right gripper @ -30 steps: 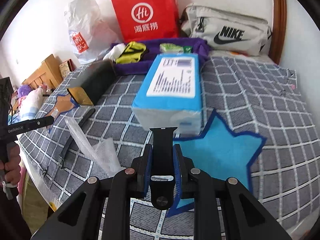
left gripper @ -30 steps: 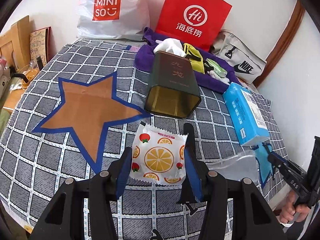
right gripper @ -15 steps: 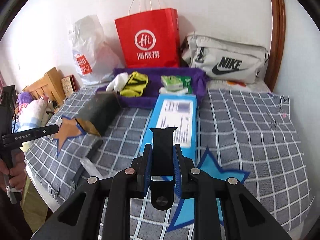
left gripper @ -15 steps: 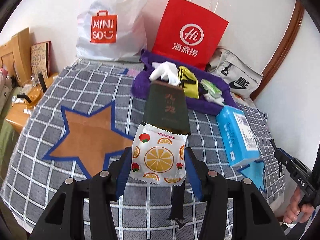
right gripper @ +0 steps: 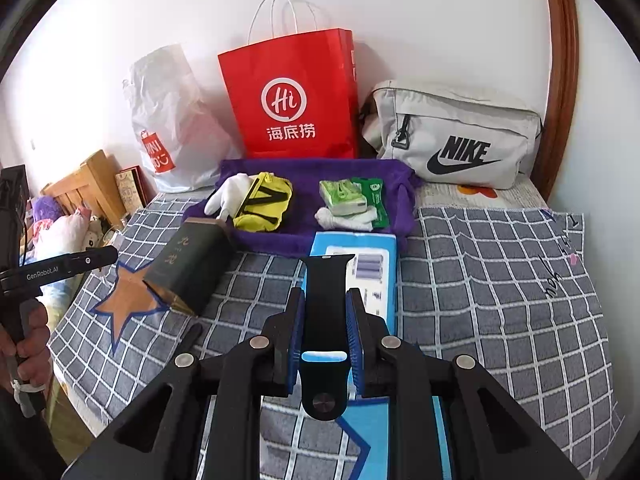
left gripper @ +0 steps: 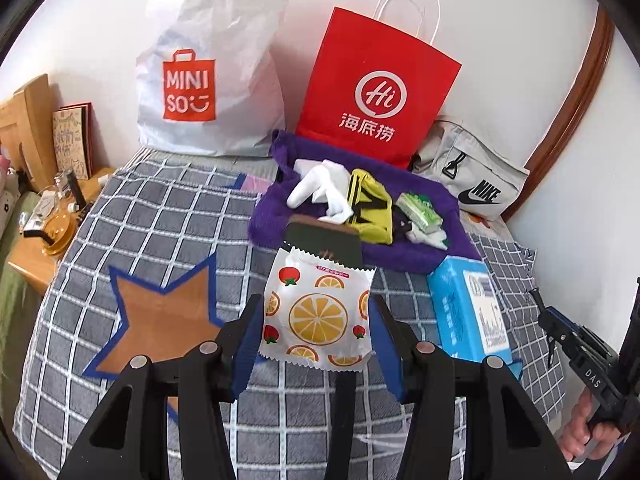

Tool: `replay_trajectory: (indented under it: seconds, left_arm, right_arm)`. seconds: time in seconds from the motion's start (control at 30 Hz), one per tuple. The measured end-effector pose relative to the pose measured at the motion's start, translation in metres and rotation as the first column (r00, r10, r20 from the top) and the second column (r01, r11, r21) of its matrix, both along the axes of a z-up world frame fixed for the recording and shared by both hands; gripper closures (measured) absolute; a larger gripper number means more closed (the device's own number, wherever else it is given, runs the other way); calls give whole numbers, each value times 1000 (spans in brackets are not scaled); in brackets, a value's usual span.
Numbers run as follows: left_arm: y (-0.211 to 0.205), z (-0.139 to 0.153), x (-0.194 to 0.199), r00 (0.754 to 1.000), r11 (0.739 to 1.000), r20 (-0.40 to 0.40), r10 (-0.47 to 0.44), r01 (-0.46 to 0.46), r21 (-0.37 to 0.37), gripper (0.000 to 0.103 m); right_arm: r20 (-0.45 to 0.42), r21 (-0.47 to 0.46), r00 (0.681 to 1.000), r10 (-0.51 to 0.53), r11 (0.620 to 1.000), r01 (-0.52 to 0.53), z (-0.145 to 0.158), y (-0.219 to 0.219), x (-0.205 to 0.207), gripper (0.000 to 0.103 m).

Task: Organize soft objects
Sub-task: 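Carry the snack packet with the left tool up toward the purple towel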

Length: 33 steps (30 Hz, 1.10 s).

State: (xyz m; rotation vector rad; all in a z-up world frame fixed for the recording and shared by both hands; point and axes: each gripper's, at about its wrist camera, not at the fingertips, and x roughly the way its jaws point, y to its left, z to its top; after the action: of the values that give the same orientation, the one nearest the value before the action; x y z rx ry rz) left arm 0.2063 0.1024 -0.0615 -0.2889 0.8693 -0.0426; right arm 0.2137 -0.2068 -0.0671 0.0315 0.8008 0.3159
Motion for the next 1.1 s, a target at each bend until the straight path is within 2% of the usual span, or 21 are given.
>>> replay_trajectory:
  seconds: [0.5,1.1]
  left_arm:
    - [-4,10,55,1000,1000,6,-19,18,15,53]
    - [-11,-10,130,999,999,-43,-32,32,-4,53]
  right_arm:
    - [23,2,1000,-11,1000,11,8,10,55,82]
    - [3,-2,1000,-24,1000,24,-9,18,131,82]
